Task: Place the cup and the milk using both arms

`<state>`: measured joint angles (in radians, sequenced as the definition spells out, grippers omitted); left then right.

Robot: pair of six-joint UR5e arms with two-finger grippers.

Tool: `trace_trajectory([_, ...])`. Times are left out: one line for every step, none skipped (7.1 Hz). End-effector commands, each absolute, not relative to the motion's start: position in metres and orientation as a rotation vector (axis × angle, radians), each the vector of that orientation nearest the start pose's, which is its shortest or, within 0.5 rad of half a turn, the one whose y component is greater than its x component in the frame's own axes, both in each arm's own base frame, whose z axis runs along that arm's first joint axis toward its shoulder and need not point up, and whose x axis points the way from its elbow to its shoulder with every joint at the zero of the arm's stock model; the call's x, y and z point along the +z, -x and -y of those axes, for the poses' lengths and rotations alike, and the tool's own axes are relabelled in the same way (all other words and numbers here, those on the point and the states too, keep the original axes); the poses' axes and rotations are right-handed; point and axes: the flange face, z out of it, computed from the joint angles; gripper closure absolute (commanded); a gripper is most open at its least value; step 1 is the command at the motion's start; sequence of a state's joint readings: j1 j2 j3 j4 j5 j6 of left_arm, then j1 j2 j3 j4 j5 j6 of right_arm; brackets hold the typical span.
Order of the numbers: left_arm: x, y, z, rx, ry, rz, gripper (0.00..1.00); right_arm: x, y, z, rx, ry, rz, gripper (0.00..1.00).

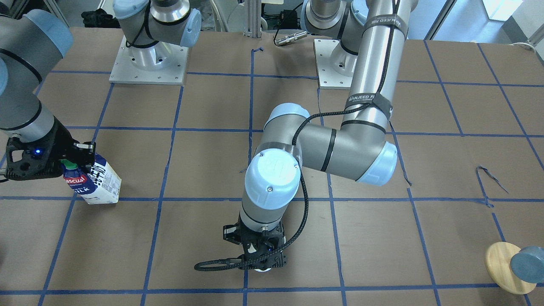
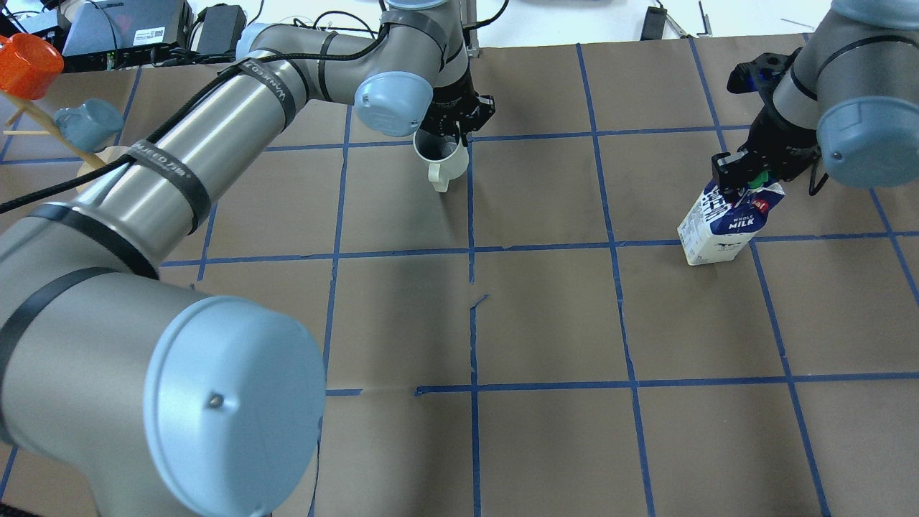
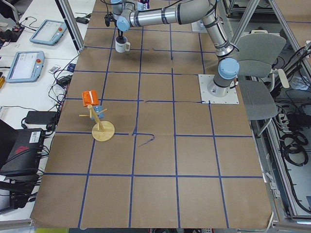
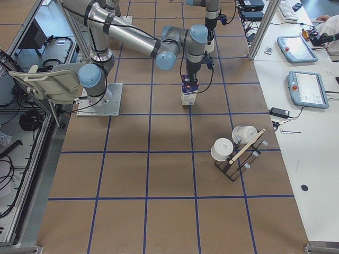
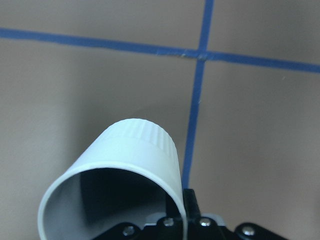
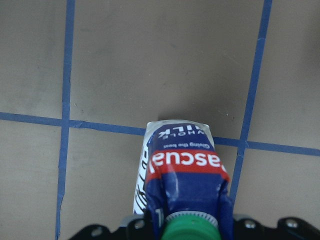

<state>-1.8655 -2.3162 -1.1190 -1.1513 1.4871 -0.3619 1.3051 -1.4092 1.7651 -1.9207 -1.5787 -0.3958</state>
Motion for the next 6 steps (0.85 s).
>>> trace_trajectory([0.274, 0.386, 0.73, -0.258, -0.077, -3.252, 1.0, 0.375, 0.011, 0.562, -0.022, 0.212, -3.139, 0.76])
trace_trajectory([0.258, 0.387, 0.73, -0.214, -0.125, -3.242, 1.0, 0.386, 0.007, 0.567, -0.06, 0.205, -3.14, 0.76])
trace_trajectory([0.255, 0.386, 0.729, -0.193, -0.127, -3.224, 0.32, 0.386, -0.007, 0.574, -0.095, 0.211, -3.085, 0.76])
trace_trajectory([0.257, 0.386, 0.729, -0.187, -0.096, -3.231, 0.0, 0.373, -0.018, 0.583, -0.079, 0.162, -3.066, 0.77])
trace_trajectory([0.257, 0.384, 0.725, -0.131, -0.086, -3.22, 0.0, 0.383, -0.028, 0.598, -0.105, 0.163, -3.069, 0.77])
trace_trajectory([0.276, 0.383, 0.719, -0.106, -0.088, -3.218, 0.0, 0.395, -0.04, 0.608, -0.127, 0.195, -3.07, 0.77])
